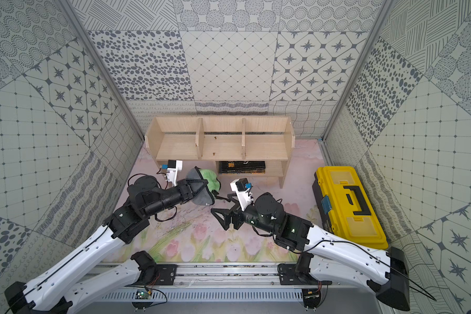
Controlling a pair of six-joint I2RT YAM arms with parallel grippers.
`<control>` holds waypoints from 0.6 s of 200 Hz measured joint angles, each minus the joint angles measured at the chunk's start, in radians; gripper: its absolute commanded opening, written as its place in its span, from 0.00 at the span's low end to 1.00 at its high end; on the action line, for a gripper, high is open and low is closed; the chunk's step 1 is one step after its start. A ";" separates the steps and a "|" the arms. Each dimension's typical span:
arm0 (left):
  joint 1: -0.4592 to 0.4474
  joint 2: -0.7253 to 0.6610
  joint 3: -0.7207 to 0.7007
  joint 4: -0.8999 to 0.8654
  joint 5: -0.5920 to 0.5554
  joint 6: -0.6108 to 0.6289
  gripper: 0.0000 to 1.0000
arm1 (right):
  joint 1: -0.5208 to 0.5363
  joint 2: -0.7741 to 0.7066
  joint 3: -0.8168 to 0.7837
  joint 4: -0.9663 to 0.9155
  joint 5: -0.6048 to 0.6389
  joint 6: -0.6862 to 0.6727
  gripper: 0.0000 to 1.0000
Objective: Wipe the bookshelf clean with a cloth
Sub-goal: Adjust the cleaning item.
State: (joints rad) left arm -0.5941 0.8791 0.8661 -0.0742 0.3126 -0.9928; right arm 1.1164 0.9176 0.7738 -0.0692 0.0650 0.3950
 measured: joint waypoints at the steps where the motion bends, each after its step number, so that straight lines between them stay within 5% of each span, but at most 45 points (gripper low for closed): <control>1: 0.002 0.003 0.003 -0.002 0.005 0.000 0.00 | 0.002 -0.001 0.002 -0.005 0.005 -0.005 0.97; 42: 0.020 0.063 0.076 -0.039 0.179 0.032 0.00 | -0.026 -0.054 0.017 -0.048 0.075 -0.117 0.97; 120: 0.033 0.080 0.115 -0.068 0.346 0.077 0.00 | -0.069 -0.019 0.035 0.051 -0.293 -0.141 0.97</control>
State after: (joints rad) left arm -0.5610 0.9596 0.9810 -0.1421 0.6590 -0.9161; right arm 1.0477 0.8989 0.8085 -0.0177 -0.2279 0.2539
